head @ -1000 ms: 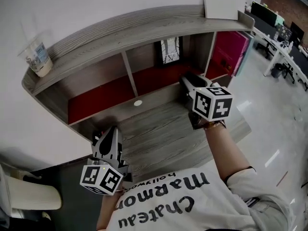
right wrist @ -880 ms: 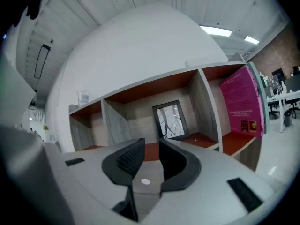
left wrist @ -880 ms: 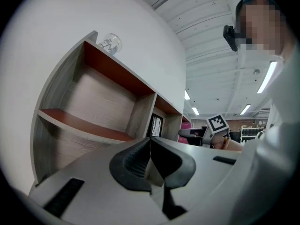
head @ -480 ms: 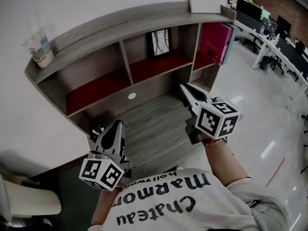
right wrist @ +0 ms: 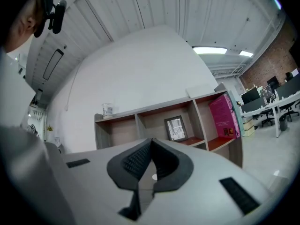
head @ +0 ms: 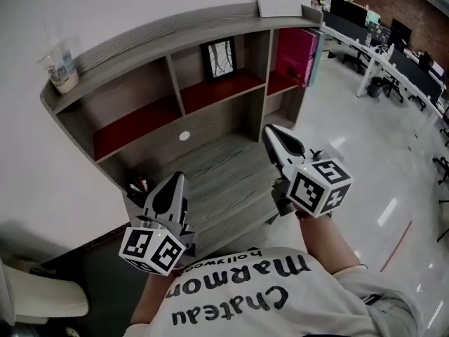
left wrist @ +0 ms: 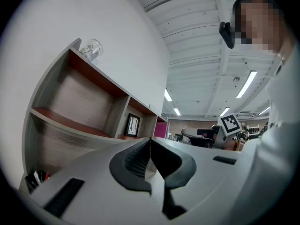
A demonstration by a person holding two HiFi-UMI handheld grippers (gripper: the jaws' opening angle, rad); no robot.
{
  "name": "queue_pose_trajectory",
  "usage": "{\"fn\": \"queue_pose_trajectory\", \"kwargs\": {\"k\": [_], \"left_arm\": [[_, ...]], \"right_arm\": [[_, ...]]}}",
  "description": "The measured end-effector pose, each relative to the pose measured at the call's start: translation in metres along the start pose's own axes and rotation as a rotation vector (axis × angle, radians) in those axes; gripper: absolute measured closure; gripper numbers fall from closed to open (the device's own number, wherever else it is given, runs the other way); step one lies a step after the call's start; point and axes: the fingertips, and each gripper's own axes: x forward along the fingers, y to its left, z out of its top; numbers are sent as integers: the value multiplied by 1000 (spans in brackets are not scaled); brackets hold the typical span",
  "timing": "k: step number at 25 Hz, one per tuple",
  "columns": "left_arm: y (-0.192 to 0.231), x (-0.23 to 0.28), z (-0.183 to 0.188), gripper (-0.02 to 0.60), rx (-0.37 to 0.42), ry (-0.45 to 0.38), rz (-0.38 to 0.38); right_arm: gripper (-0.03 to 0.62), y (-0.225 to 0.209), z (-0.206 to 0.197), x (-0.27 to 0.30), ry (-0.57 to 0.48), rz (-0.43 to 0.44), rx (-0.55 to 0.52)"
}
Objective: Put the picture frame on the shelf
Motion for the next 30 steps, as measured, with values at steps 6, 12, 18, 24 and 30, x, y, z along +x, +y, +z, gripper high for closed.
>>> {"fn": "queue_pose_trajectory", "kwargs": {"k": [6, 12, 18, 24, 30], "left_arm": [[-28, 1, 2, 565, 14, -21, 4], [-61, 3, 4, 564, 0, -46, 64], [-98, -1, -2, 563, 22, -52, 111], [-130, -9, -18, 563, 7, -46, 139], [-160, -21, -21, 565, 15, -58, 168]], "right_arm": [[586, -8, 10, -22, -4, 38, 37], [586, -17, 15, -36, 58, 108, 36], [586, -28, 9, -62, 113, 157, 30], [588, -39, 3, -90, 148, 185, 24], [588, -45, 0, -118, 171, 201, 13]]}}
